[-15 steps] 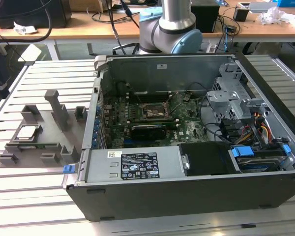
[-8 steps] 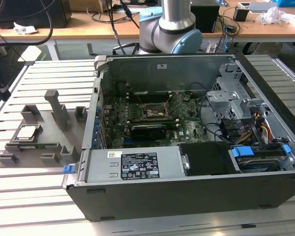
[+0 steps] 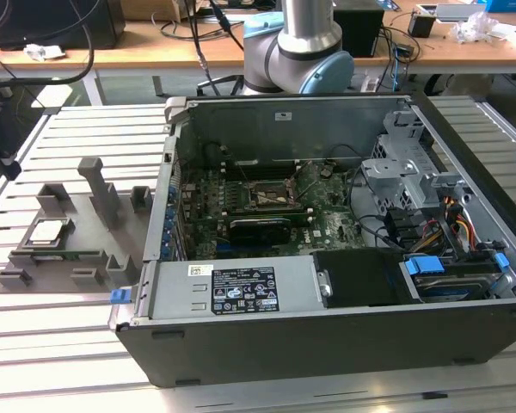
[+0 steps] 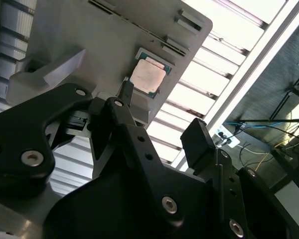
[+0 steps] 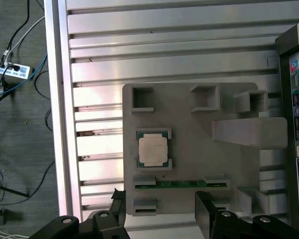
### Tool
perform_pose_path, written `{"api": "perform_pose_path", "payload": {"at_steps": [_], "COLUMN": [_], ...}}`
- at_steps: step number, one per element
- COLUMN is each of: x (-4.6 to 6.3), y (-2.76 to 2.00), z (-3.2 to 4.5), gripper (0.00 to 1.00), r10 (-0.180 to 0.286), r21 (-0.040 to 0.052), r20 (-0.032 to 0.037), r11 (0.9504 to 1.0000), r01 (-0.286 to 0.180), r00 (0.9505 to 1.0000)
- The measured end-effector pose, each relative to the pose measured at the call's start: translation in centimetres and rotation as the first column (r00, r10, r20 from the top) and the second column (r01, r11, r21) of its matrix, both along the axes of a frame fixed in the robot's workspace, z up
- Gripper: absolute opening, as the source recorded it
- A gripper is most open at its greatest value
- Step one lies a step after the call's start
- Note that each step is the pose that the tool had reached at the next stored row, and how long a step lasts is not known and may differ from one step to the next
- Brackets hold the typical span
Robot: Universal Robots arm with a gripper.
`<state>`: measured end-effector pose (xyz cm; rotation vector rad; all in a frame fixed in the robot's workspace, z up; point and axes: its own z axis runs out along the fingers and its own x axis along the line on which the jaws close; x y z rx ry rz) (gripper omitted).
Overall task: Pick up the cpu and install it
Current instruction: 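Pick up the cpu and move it towards the insertion slot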
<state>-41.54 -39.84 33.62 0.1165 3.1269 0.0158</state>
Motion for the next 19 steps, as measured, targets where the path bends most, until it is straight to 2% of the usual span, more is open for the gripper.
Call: {"api": "perform_pose_path", "payload": {"at_steps": [19], "x": [0.0], "y": [0.00], "z": [-1.19], "gripper": [0.66], "r10": [0.000], "r21": [0.0000], "r20": [0.0000], "r11": [1.0000], "r01": [0.000], "r00": [1.0000]}}
